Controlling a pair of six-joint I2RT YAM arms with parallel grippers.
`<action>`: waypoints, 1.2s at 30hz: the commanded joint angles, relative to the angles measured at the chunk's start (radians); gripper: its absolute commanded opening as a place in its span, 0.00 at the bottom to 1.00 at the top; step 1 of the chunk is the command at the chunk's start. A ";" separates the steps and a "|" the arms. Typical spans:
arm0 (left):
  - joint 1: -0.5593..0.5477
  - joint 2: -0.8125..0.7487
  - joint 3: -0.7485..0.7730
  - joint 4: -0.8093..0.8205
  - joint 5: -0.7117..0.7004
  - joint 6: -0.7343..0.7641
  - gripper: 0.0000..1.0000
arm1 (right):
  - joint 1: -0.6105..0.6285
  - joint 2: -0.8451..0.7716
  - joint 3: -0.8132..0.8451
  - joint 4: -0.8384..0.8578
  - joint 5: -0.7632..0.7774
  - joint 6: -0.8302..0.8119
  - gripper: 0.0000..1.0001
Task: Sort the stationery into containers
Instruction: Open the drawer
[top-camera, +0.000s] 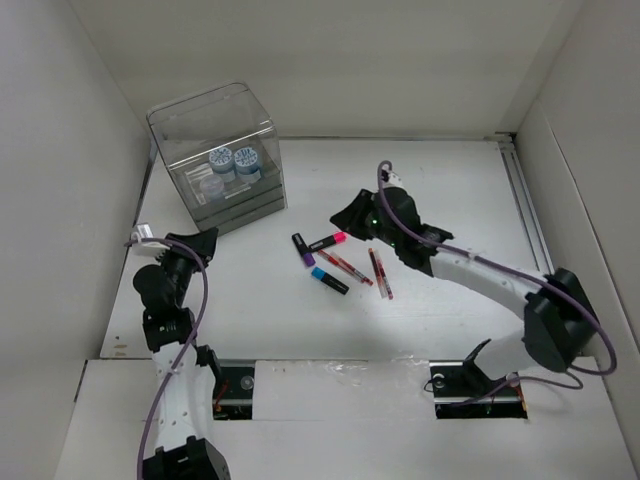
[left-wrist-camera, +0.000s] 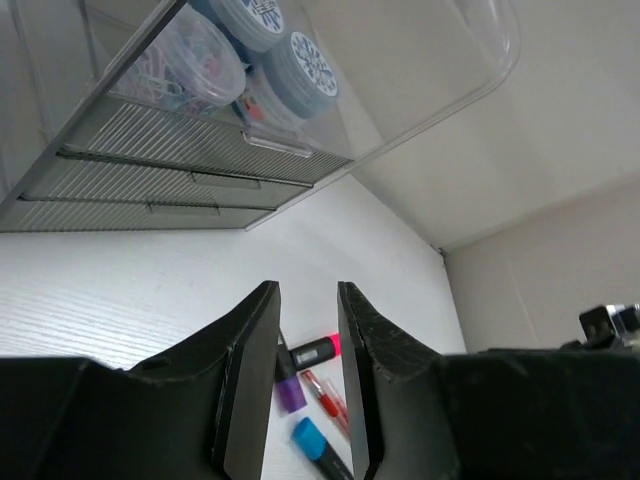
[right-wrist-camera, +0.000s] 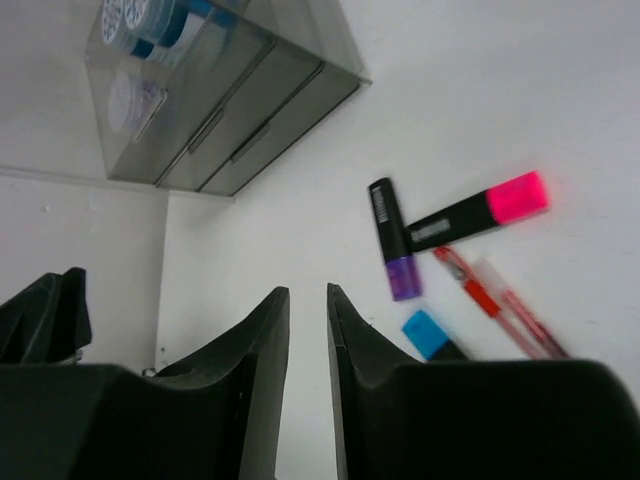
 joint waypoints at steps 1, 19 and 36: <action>-0.001 0.032 -0.044 0.081 0.012 0.065 0.26 | 0.032 0.108 0.085 0.185 -0.061 0.078 0.29; -0.098 0.055 -0.072 0.101 -0.019 0.147 0.30 | 0.072 0.837 0.649 0.433 -0.167 0.330 0.33; -0.121 0.032 -0.052 0.101 0.075 0.147 0.37 | 0.081 1.077 0.904 0.462 -0.299 0.376 0.33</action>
